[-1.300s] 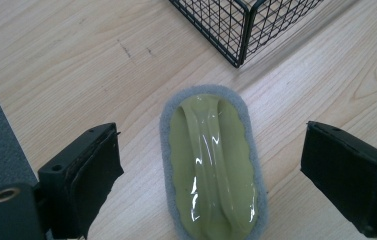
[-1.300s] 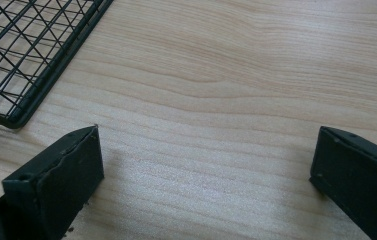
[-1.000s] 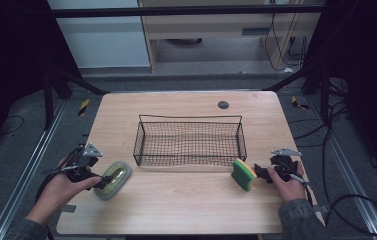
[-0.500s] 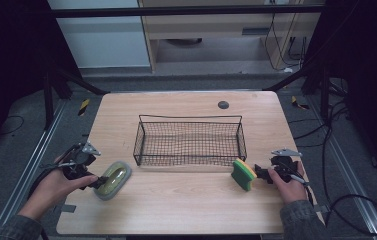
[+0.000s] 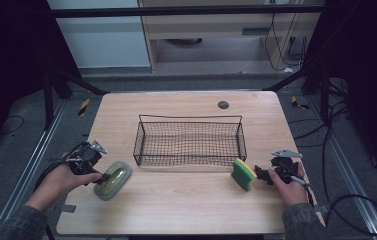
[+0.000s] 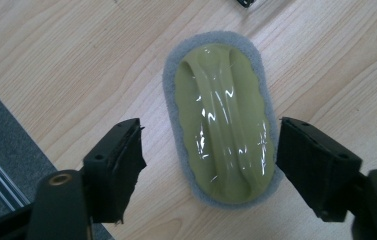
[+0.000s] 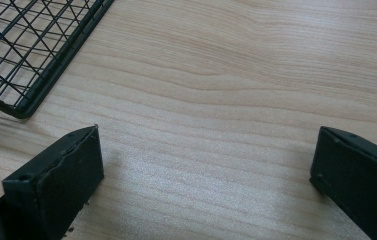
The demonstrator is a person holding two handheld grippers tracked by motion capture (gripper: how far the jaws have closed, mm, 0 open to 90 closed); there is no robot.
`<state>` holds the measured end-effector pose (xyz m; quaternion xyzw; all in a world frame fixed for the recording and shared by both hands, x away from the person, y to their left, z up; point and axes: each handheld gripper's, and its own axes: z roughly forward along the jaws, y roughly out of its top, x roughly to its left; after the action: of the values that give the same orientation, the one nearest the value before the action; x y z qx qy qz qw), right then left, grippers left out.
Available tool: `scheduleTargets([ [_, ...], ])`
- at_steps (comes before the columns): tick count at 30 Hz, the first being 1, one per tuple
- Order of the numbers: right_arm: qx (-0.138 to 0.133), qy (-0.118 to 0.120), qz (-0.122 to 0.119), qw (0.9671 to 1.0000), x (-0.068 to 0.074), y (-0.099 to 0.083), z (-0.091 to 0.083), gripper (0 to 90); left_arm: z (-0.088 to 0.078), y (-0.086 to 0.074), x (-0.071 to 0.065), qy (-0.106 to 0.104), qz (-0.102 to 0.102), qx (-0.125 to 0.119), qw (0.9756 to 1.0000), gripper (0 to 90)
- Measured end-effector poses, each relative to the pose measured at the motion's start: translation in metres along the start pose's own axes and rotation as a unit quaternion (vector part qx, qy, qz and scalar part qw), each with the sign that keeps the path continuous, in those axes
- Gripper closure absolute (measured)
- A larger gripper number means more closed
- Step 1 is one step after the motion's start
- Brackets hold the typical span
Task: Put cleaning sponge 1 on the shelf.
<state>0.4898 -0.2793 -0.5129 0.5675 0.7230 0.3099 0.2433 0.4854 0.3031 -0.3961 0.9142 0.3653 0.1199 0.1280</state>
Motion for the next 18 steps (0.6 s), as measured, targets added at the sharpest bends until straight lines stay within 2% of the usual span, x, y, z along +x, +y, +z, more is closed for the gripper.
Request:
scheduleTargets([
  [2,0.0,0.0,0.0,1.0,0.0,0.0,0.0,0.7,0.005,0.003,0.0,-0.001,0.008,0.01,0.9999,28.4],
  [5,-0.001,0.001,0.0,1.0,0.0,0.0,0.0,0.7,0.014,0.006,0.002,-0.004,0.009,0.021,0.9997,29.1],
  [9,-0.001,0.004,-0.003,1.0,0.0,-0.002,-0.002,0.7,0.022,0.009,0.004,-0.02,-0.005,0.025,0.9995,32.3],
  [18,-0.001,0.006,-0.007,1.0,0.001,-0.003,-0.003,0.7,0.032,0.01,0.001,-0.022,-0.018,0.045,0.9986,41.9],
])
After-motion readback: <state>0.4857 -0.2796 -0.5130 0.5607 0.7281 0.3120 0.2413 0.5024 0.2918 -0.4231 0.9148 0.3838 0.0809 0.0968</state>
